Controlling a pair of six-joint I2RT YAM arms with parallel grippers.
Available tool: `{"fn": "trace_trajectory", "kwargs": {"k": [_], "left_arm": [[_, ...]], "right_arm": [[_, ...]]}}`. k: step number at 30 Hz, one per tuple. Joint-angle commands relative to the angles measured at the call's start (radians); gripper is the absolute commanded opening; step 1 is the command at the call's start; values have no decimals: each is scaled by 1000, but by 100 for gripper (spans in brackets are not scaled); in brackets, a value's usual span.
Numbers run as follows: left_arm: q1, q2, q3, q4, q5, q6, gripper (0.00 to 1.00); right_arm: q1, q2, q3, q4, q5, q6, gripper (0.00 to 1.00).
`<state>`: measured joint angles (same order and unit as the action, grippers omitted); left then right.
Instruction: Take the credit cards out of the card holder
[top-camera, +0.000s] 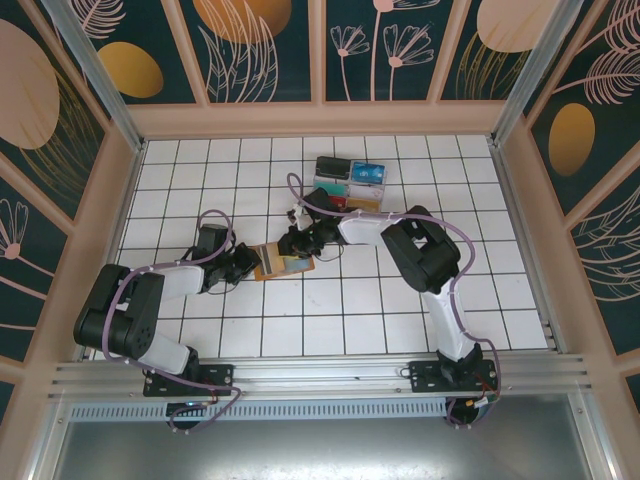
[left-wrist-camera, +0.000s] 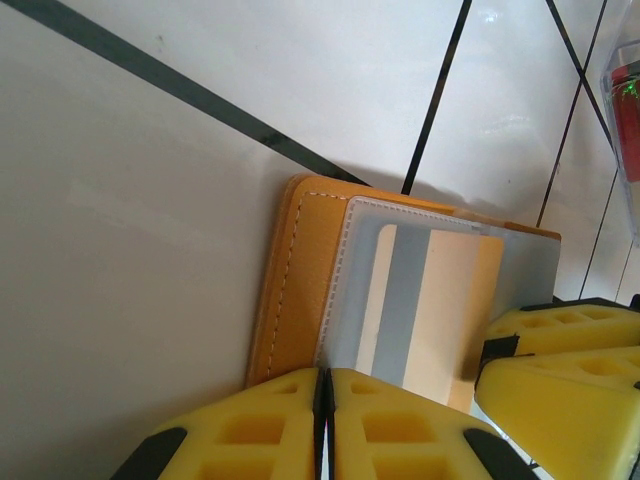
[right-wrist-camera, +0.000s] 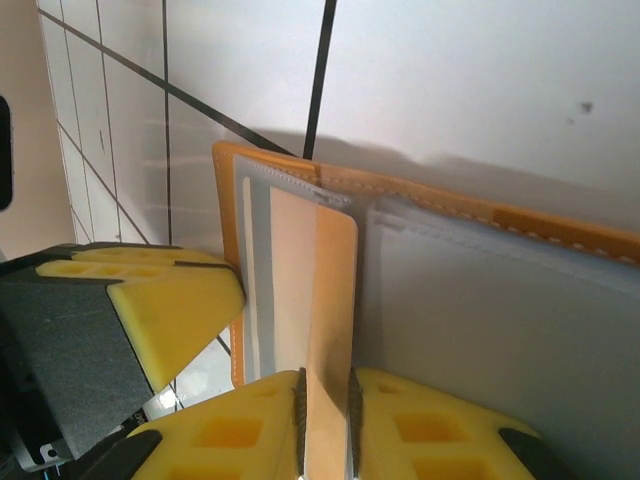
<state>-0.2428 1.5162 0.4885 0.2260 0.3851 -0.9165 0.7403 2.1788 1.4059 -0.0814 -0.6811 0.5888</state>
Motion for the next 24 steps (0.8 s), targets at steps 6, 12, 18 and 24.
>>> {"fn": "trace_trajectory", "kwargs": {"k": [6,12,18,24], "left_arm": [[-4,33,-13,-35,-18,18,13],[-4,30,-14,-39,-23,19,13],[-4,24,-9,-47,-31,17,13],[-3,3,-5,-57,-34,21,13]], "right_arm": [[19,60,61,-90,94,-27,23],[20,76,64,-111,121,-32,21],[11,46,55,-109,120,-60,1],[-41,-71,-10,-117,131,-103,0]]}}
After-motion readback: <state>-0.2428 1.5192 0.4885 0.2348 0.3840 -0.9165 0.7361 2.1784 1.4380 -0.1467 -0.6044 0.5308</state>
